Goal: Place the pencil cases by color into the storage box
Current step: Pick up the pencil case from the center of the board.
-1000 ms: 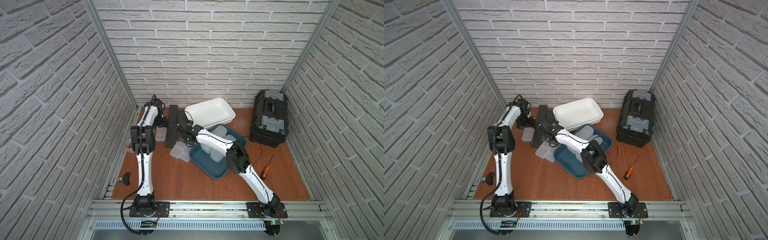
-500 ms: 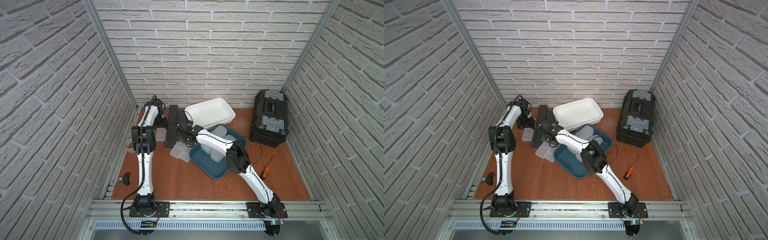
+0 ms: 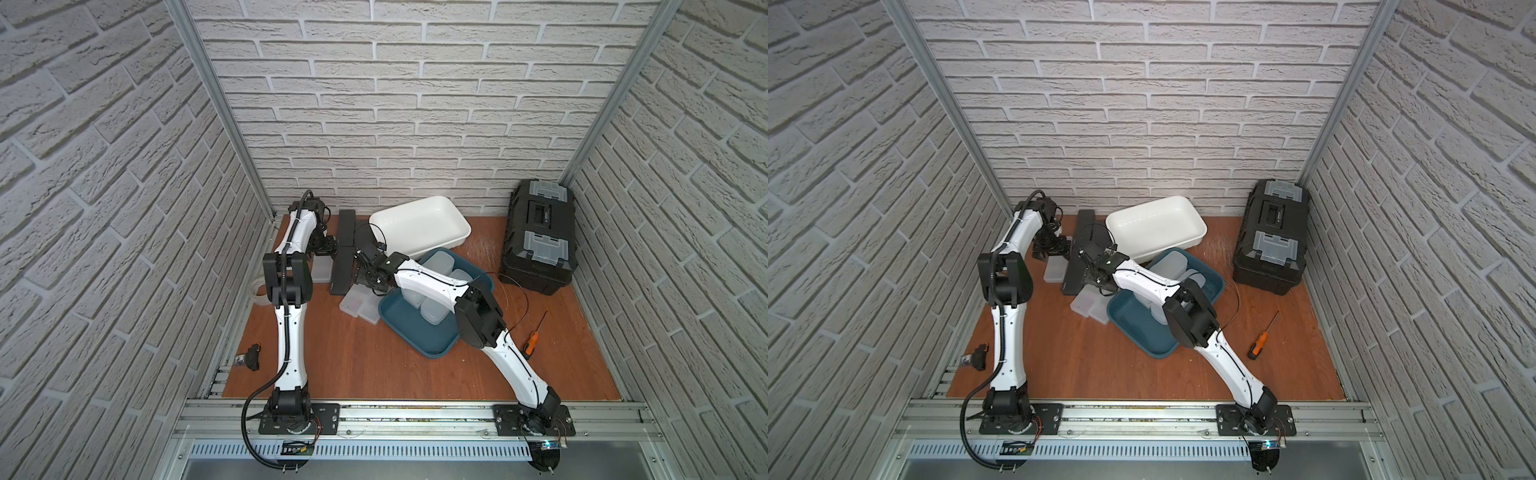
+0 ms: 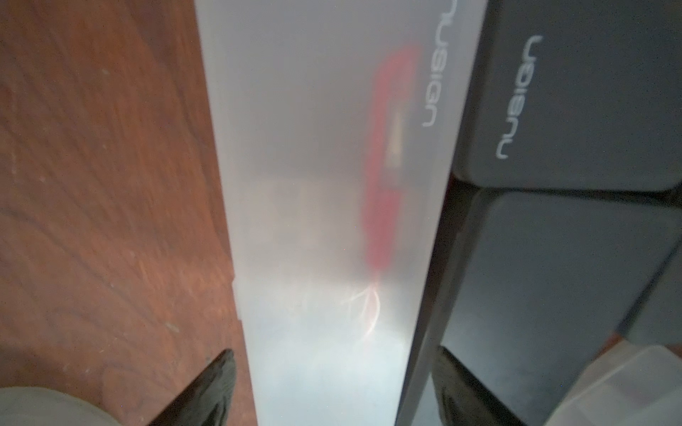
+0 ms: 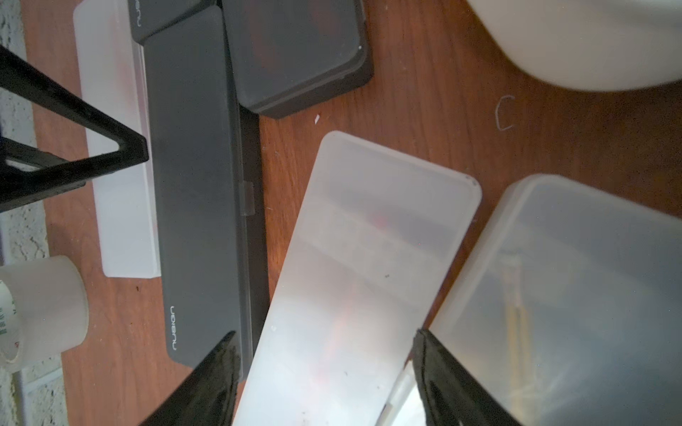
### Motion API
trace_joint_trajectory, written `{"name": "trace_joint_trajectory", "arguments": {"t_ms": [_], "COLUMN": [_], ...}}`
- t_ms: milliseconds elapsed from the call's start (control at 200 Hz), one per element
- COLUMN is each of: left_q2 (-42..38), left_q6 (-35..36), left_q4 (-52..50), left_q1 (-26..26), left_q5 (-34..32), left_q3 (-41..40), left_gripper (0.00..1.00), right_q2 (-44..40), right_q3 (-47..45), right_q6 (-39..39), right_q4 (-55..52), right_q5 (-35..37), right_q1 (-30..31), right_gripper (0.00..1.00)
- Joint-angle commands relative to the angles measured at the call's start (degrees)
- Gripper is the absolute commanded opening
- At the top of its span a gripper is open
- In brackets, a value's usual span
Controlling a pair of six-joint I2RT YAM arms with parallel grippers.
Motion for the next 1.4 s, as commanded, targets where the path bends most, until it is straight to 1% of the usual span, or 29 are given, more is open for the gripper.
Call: {"name": "trace_joint_trajectory", "arguments": {"t_ms": [0, 85, 295, 695, 925, 1040, 1210, 1395], "left_q2": [0.8, -0.3, -4.6, -9.0, -11.2, -12.4, -12.9, -12.1], "left_q6": [-0.1, 0.7, 1.3, 1.7, 1.2, 1.2, 1.0, 1.3], "left_q4": [-2.8, -2.3, 0.8, 3.8, 5.5, 6.8, 7.6, 8.1], "left_q1": [-0.3, -0.6, -0.6, 0.4, 1.7, 2.7, 3.9, 2.6], "left_q5": [-0.4, -0.4, -0.2, -2.6, -3.3, -2.2, -1.7, -1.0], "left_q3": [0.4, -1.5, -9.3, -17.8, -19.8, -21.5, -21.7, -21.3], "left_gripper": [0.85, 0.87, 0.89, 0.86, 0.85, 0.85, 0.84, 0.84], "right_q2": [-4.8, -6.3, -8.4, -10.1, -10.7, -10.6, -10.9, -11.0], "right_q3": [-3.3, -5.5, -8.8, -12.4, -13.5, -13.5, -13.6, -13.9], "right_q6": [-0.4, -1.1, -1.5, -1.2, -1.3, -1.2, -1.5, -1.7], "right_q4": [2.7, 4.3, 6.5, 8.9, 9.4, 9.5, 9.5, 9.7], "right_q5": [-1.6, -2.0, -2.4, -2.7, -2.6, -2.7, -2.6, -2.3], "right_q1": [0.4, 0.4, 0.4, 0.2, 0.3, 0.2, 0.2, 0.1], "right_gripper": [0.75, 0.75, 0.75, 0.75, 0.75, 0.75, 0.75, 0.75]}}
